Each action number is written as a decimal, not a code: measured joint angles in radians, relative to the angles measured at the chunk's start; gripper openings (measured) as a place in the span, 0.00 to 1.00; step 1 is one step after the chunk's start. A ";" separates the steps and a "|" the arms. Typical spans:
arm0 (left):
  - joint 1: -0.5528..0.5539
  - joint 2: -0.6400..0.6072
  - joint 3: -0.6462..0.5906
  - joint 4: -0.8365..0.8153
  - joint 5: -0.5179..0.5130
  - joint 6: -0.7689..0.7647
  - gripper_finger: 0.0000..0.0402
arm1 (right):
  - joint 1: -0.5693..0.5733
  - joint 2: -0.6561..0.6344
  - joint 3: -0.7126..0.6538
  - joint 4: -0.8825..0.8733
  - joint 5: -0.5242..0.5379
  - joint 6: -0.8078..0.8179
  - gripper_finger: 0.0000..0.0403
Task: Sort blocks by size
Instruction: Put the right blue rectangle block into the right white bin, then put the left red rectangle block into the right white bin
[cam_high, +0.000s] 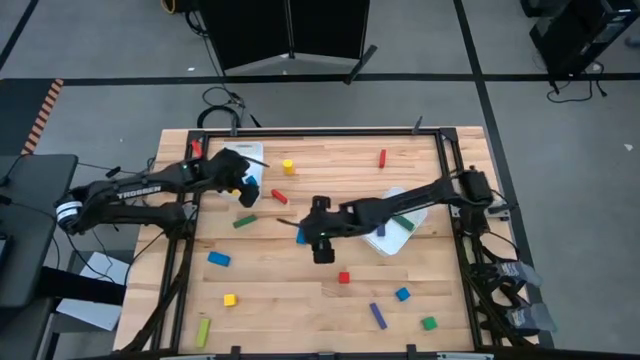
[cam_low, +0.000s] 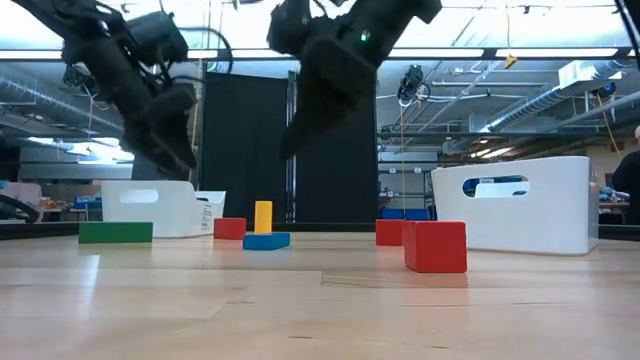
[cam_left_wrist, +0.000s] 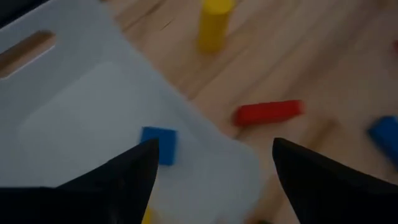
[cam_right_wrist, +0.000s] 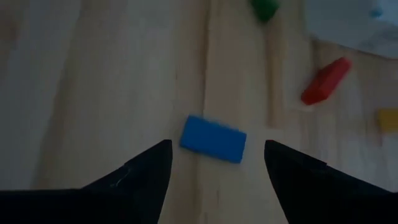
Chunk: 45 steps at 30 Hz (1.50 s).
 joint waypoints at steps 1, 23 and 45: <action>-0.019 -0.022 0.000 0.000 -0.002 -0.014 0.78 | -0.006 0.020 0.031 -0.039 -0.004 -0.040 0.67; -0.348 -0.270 0.000 0.053 -0.096 -0.210 0.64 | -0.104 0.344 0.365 -0.262 -0.197 -0.587 0.69; -0.385 -0.265 0.000 0.011 -0.123 -0.264 0.64 | -0.133 0.342 0.364 0.078 -0.094 -0.268 0.70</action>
